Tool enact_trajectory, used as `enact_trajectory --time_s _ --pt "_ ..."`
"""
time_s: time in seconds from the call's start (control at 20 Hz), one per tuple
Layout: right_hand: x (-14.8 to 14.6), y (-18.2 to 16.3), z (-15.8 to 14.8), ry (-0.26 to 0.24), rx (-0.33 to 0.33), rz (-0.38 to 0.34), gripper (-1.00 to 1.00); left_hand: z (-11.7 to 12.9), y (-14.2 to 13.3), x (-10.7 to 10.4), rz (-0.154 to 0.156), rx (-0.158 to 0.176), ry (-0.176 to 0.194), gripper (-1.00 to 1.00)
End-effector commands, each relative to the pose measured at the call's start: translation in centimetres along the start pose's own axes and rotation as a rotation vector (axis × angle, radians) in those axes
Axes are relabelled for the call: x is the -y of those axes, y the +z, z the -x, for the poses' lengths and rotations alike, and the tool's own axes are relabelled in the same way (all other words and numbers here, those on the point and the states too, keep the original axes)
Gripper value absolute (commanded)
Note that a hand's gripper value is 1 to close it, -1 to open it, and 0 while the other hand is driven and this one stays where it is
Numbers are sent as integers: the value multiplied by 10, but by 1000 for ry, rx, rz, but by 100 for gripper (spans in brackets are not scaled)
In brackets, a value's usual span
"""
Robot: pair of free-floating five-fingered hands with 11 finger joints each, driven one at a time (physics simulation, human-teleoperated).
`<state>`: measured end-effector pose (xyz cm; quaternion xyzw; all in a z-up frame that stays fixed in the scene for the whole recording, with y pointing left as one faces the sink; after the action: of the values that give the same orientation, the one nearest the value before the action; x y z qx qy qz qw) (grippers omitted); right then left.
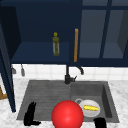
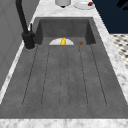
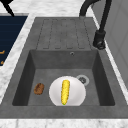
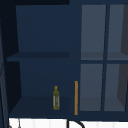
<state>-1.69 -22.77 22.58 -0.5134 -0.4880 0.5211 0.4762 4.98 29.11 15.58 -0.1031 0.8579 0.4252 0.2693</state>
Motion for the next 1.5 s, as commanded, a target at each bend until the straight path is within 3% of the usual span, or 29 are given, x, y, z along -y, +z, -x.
enact_trajectory --time_s 0.0,0.1,0.15,0.4,0.65,1.45 --pt "0 0 0 0 0 0 0 1 0 0 2 1 1 -100" --pt "0 0 0 0 0 0 0 0 0 0 2 -2 -1 -100" --pt "0 0 0 0 5 0 -100 0 0 0 0 0 0 0" --pt "0 0 1 -2 23 -8 -100 0 0 0 5 1 -20 0" --pt "6 -25 1 2 1 -23 -100 1 0 0 0 -2 -33 0" --pt "14 -118 3 -1 10 -291 -100 1 -1 0 -8 -7 -47 0"
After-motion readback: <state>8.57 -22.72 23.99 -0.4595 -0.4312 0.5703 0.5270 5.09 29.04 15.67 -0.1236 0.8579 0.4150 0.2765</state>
